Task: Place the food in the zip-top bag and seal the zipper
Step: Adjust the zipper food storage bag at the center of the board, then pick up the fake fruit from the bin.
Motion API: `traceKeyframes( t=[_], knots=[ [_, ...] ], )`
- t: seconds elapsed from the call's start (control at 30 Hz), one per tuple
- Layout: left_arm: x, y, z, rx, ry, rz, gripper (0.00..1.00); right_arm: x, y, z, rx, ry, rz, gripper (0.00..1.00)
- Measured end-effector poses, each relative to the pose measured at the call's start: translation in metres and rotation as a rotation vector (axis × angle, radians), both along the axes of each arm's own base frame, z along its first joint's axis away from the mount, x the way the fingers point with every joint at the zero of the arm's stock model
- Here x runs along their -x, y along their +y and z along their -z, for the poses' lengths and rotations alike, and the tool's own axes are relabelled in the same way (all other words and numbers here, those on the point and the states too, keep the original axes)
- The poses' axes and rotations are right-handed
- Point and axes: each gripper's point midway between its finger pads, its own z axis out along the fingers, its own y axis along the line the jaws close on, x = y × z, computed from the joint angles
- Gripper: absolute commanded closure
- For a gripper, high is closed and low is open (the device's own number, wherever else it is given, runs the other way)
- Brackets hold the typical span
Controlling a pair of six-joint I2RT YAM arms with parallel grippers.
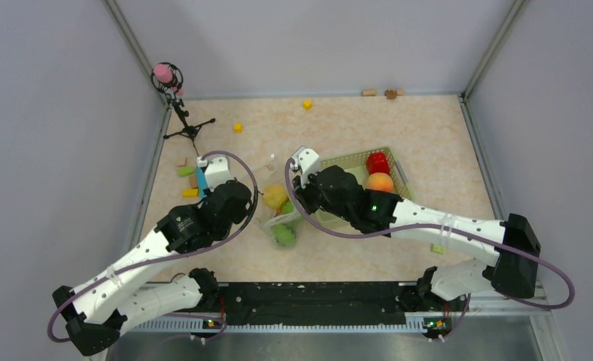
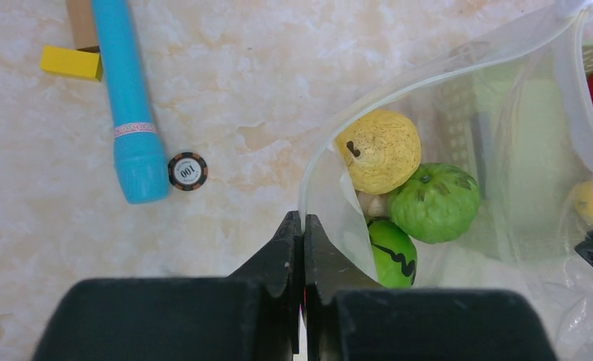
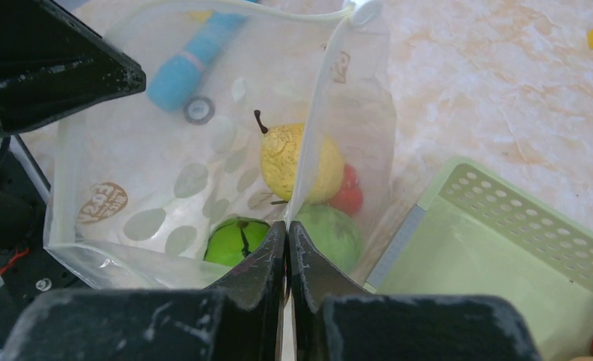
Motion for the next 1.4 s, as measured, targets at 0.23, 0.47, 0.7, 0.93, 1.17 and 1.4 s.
traceKeyframes(
  t=[0.23, 0.47, 0.7, 0.93, 1.17, 1.4],
  knots=[
    [0.000, 0.000, 0.001, 0.037, -0.042, 0.019, 1.00, -0.013, 0.000, 0.006, 0.046, -0.012, 0.039, 0.06],
    [0.003, 0.002, 0.001, 0.072, -0.075, 0.023, 1.00, -0.009, -0.051, -0.023, -0.048, -0.010, 0.190, 0.01],
    [0.002, 0.001, 0.004, 0.083, -0.082, 0.022, 1.00, -0.021, -0.159, -0.052, -0.244, -0.028, 0.521, 0.01],
    [0.002, -0.001, 0.008, 0.088, -0.081, 0.030, 1.00, -0.065, -0.227, 0.016, -0.121, 0.083, 0.832, 0.01],
    [0.002, -0.005, 0.009, 0.101, -0.082, 0.041, 1.00, -0.084, -0.231, 0.100, 0.132, 0.219, 0.906, 0.01],
    [0.001, -0.006, 0.009, 0.104, -0.085, 0.042, 1.00, -0.101, -0.252, 0.145, 0.246, 0.293, 0.991, 0.01]
  ],
)
